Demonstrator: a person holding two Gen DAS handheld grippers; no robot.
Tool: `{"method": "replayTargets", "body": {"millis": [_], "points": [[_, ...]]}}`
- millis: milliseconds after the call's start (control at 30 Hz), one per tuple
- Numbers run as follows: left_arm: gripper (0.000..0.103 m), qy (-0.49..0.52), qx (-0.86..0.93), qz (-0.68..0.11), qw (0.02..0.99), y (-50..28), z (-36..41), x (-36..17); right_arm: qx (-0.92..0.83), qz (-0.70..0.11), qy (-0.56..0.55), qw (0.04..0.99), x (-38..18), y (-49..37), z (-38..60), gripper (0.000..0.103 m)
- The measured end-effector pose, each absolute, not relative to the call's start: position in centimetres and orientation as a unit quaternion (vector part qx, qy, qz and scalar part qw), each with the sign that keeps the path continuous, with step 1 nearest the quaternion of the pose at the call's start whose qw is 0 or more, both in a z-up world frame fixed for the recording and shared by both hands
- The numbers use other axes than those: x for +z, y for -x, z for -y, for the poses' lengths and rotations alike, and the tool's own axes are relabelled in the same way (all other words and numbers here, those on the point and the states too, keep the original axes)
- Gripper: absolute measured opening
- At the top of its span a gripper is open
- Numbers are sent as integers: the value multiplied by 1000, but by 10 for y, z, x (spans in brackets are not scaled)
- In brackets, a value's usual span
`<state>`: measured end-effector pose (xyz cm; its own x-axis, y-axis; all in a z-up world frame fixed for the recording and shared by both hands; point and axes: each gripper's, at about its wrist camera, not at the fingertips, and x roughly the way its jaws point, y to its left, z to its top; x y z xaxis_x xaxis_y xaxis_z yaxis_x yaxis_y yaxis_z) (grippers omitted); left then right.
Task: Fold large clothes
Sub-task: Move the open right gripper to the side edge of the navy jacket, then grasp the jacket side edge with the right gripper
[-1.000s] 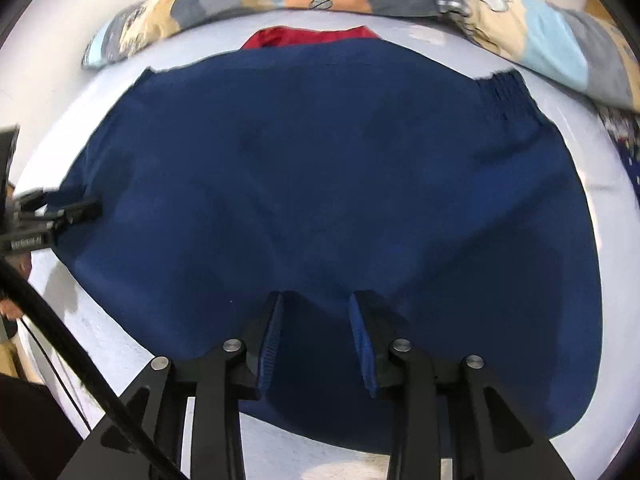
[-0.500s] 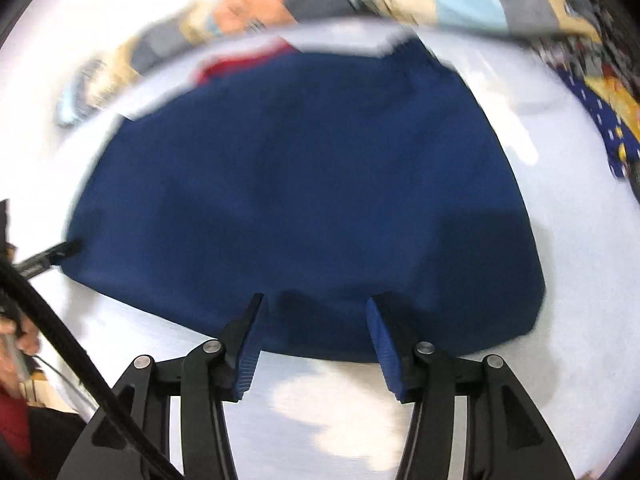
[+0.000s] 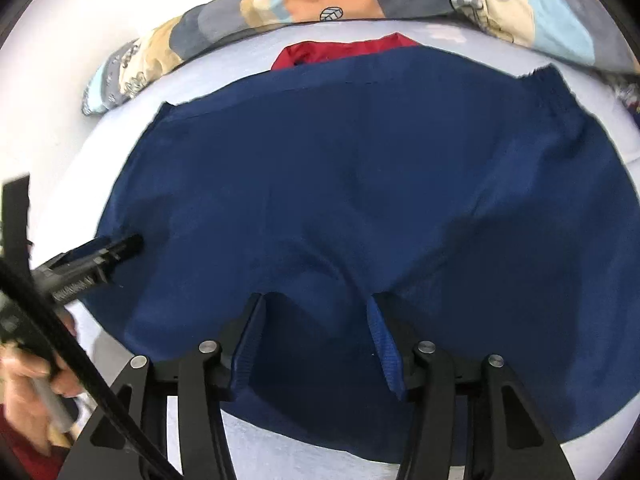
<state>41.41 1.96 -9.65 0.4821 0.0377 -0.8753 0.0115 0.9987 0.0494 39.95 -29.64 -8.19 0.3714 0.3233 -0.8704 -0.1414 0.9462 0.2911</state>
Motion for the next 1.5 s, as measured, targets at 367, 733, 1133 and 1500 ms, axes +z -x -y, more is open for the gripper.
{"method": "replayTargets", "body": {"millis": [367, 733, 1133, 1500], "points": [[85, -22, -62, -467, 882, -406, 29, -58, 92, -473, -231, 845, -33, -367, 460, 57], [84, 24, -69, -490, 869, -420, 33, -71, 28, -473, -384, 792, -73, -316, 582, 57], [84, 0, -86, -497, 863, -421, 49, -75, 35, -517, -406, 753, -105, -323, 582, 57], [84, -15, -95, -502, 860, -421, 57, -81, 88, -496, -475, 722, -134, -342, 577, 72]]}}
